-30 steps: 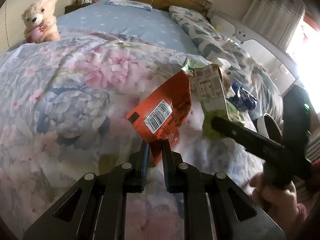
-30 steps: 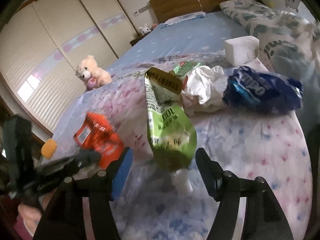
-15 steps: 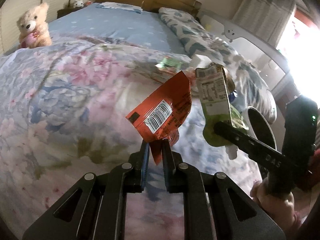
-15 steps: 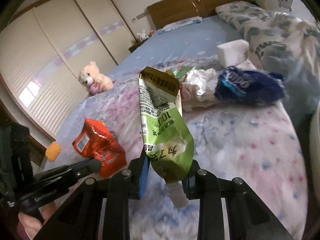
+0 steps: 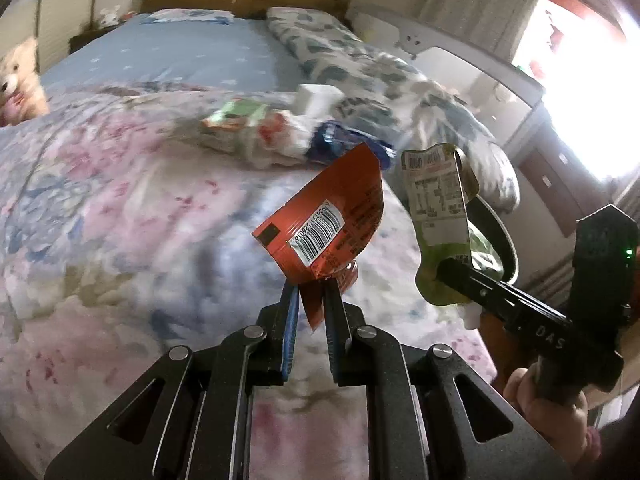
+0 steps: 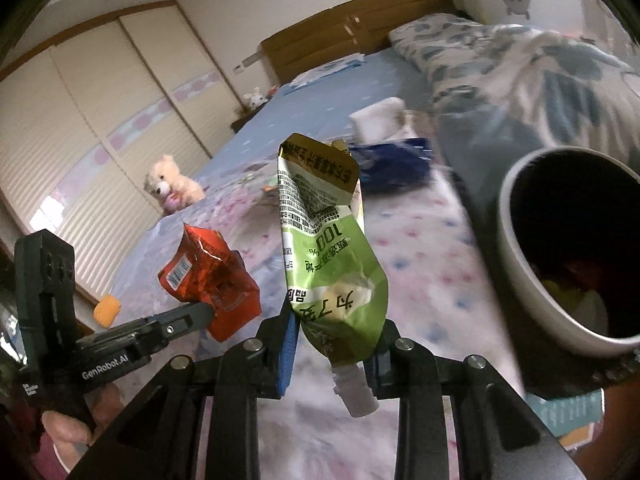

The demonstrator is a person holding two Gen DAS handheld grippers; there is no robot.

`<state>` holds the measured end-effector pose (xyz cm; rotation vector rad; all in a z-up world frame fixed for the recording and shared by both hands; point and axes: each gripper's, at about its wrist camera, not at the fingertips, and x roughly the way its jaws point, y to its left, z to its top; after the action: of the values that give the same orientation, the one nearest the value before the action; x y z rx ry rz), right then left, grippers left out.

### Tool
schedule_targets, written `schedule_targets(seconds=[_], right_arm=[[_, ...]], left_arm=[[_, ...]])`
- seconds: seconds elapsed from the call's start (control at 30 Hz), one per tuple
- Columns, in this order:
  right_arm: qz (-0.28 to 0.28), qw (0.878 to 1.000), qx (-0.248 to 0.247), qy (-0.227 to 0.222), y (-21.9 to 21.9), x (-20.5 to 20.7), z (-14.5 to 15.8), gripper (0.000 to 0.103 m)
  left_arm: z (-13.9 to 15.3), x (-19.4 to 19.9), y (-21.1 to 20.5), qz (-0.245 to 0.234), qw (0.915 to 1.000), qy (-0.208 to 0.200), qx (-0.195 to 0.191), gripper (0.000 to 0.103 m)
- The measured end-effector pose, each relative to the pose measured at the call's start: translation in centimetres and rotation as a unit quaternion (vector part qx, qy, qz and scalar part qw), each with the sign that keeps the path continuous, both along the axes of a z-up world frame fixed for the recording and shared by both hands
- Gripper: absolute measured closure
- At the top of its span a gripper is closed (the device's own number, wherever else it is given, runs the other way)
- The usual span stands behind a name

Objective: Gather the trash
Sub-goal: 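Carry the orange chip bag and green juice pouch over the bin, then open left gripper dropping the chip bag while right drops the juice pouch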

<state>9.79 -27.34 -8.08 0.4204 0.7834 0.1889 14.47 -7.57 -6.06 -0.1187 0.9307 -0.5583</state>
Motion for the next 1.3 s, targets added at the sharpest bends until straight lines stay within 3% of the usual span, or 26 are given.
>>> schedule_targets(seconds=[0.5, 1.3], right_arm=[[-0.067, 0.998, -0.016, -0.015, -6.3, -3.8, 1.4, 0.075], [-0.137, 0.99, -0.016, -0.011, -13.5, -5.6, 1.0, 0.075]], left_arm=[[1.3, -2.2, -7.7, -0.072, 0.9973, -0.014, 0.009, 0.092], [2.8, -1.6, -16.5, -0.128, 0.9913, -0.028, 0.012, 0.092]])
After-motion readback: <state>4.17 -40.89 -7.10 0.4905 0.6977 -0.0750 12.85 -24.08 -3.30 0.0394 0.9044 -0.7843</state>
